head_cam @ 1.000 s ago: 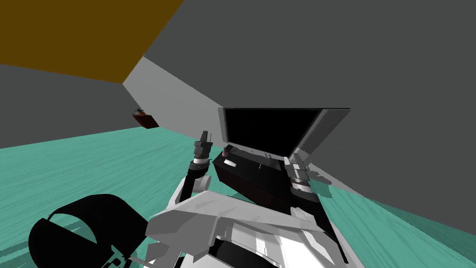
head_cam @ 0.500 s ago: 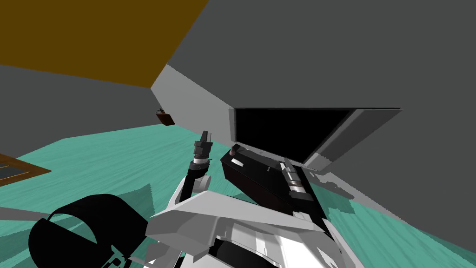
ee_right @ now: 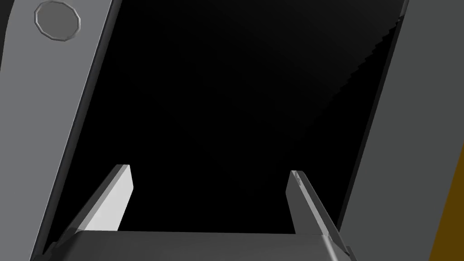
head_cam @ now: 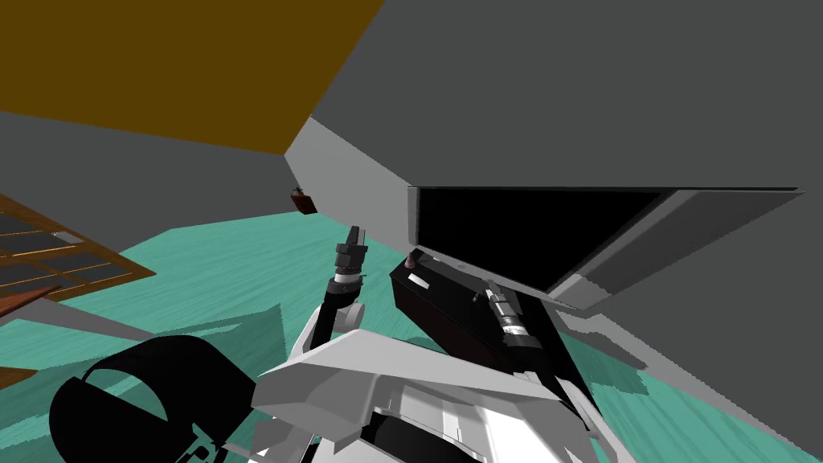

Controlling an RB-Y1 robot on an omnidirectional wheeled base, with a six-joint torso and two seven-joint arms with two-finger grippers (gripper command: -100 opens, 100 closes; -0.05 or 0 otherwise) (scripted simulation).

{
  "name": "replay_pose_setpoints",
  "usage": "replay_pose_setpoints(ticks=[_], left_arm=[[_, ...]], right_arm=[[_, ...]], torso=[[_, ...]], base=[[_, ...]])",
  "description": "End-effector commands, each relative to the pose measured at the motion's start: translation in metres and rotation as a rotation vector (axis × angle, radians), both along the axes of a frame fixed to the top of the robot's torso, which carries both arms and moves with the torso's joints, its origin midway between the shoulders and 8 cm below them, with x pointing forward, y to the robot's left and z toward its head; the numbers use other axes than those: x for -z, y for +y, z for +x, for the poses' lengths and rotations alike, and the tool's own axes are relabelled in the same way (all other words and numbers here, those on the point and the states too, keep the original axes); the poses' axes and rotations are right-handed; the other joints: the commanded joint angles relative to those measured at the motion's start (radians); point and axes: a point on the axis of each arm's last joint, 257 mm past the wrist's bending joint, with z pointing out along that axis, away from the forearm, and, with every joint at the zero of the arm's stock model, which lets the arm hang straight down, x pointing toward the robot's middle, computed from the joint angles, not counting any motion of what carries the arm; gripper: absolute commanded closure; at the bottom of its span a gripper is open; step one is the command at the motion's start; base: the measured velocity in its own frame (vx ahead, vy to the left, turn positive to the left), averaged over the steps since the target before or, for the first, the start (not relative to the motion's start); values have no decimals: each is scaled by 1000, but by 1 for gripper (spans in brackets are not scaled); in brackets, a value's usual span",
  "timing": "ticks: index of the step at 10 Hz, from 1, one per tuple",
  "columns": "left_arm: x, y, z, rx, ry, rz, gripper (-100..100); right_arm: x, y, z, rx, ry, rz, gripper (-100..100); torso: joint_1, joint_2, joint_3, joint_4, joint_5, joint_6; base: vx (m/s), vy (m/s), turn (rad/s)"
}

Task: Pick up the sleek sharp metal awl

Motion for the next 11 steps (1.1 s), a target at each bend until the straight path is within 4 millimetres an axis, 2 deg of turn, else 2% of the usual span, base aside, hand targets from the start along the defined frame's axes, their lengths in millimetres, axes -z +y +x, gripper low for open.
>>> replay_pose_setpoints(ticks=[1, 2, 8, 10, 11], left_arm=[[0, 0, 0, 0, 0, 0, 0], [0, 0, 0, 0, 0, 0, 0], [0, 0, 0, 0, 0, 0, 0], [0, 0, 0, 0, 0, 0, 0], [0, 0, 0, 0, 0, 0, 0]], right_arm=[[23, -4, 0, 7, 48, -22, -100], [24, -4, 0, 8, 50, -22, -100], [99, -38, -5, 20, 231, -158, -100], [117, -49, -7, 20, 277, -203, -100], [131, -60, -8, 20, 317, -249, -100]], torso=[[0, 0, 0, 0, 0, 0], [-1, 0, 0, 0, 0, 1], [-1, 0, 0, 0, 0, 0], [-1, 0, 0, 0, 0, 0], [-2, -1, 0, 0, 0, 1]], base=[[-2, 56, 104], [-3, 16, -22], [1, 50, 152], [8, 45, 145], [19, 45, 158]])
